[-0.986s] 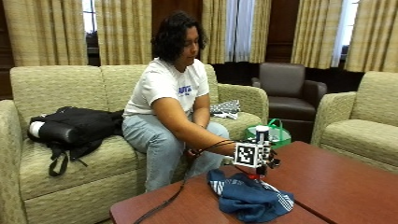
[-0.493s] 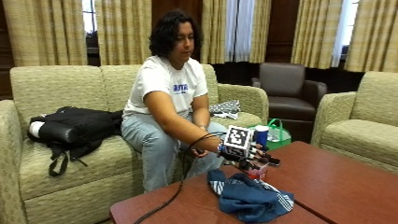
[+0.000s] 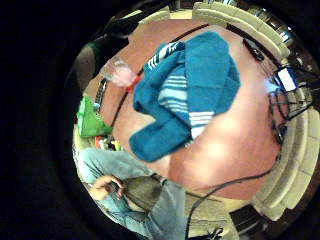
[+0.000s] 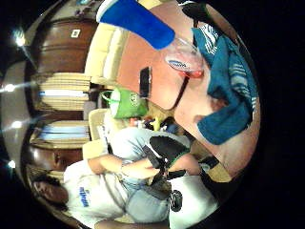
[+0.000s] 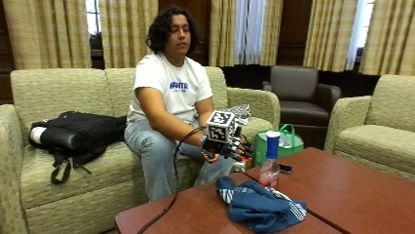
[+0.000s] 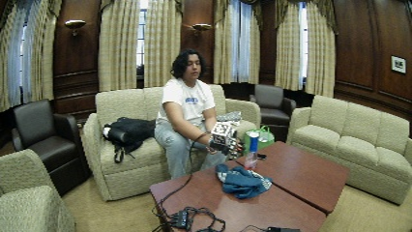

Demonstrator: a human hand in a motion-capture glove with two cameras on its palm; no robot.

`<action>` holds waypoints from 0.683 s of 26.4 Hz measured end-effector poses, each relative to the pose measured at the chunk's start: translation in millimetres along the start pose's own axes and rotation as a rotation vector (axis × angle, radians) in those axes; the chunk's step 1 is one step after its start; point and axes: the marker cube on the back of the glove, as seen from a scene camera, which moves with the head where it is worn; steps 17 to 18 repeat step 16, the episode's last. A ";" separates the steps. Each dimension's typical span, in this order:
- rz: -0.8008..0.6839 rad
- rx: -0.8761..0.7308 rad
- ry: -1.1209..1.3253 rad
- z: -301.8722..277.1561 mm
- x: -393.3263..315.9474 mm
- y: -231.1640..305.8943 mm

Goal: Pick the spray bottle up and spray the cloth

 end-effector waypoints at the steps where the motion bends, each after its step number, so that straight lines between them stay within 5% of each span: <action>1: -0.004 0.001 0.030 -3.3 2.2 7.6; 18: -0.010 0.072 0.078 -22.2 14.7 94.1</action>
